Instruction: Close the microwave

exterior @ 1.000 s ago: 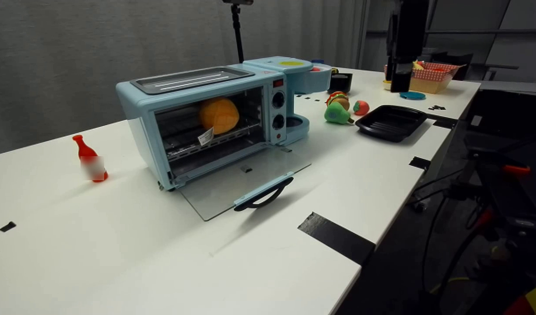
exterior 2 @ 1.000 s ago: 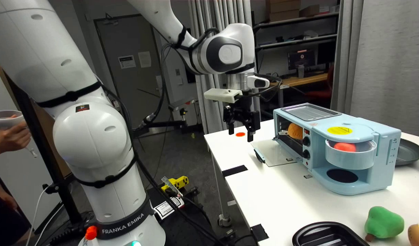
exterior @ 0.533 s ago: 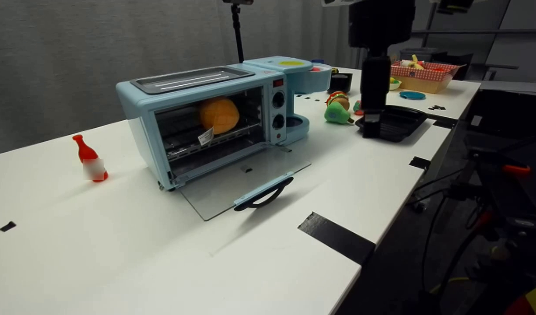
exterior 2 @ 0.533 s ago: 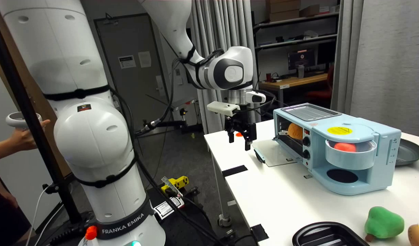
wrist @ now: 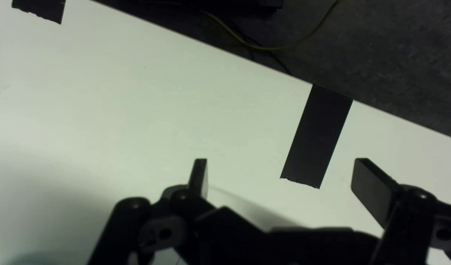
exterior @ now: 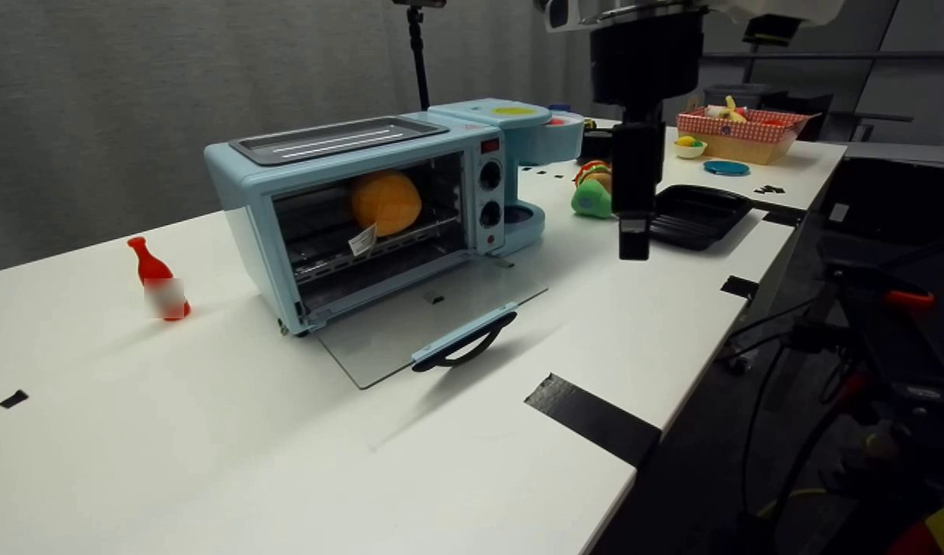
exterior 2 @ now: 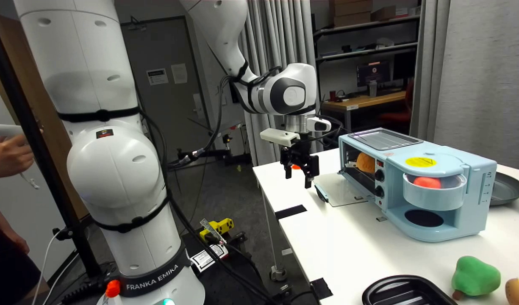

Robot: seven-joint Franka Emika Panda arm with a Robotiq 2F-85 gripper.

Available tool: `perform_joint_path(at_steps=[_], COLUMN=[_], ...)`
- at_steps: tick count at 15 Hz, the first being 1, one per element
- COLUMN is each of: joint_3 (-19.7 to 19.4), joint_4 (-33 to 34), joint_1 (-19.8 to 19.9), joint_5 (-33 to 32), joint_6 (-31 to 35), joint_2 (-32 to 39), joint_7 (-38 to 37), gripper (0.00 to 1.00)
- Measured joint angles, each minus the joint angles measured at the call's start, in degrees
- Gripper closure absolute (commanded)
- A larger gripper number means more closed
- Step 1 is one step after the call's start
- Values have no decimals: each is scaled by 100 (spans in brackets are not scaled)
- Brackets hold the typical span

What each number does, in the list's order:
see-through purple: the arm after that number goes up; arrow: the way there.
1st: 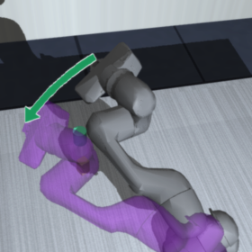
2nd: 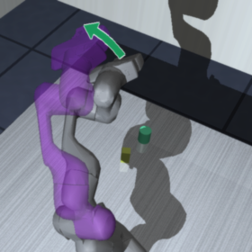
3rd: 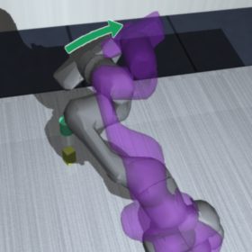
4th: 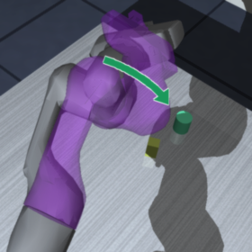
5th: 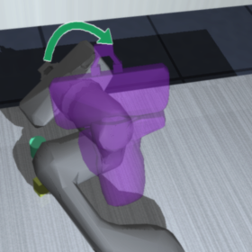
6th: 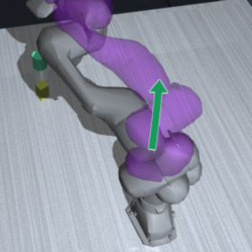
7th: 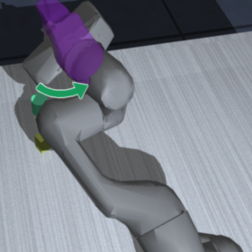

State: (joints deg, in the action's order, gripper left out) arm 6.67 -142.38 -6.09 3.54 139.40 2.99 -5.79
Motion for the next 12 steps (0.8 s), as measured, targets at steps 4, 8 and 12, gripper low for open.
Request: perform_joint_path(at_steps=[4,8,12], joint_3=[27,145,225], joint_4=[9,96,224], joint_1=[-2,-56,-139], joint_5=[123,593,843], joint_6=[16,319,839], joint_2=[104,493,966], joint_7=[15,-2,-277], gripper=[0,0,0])
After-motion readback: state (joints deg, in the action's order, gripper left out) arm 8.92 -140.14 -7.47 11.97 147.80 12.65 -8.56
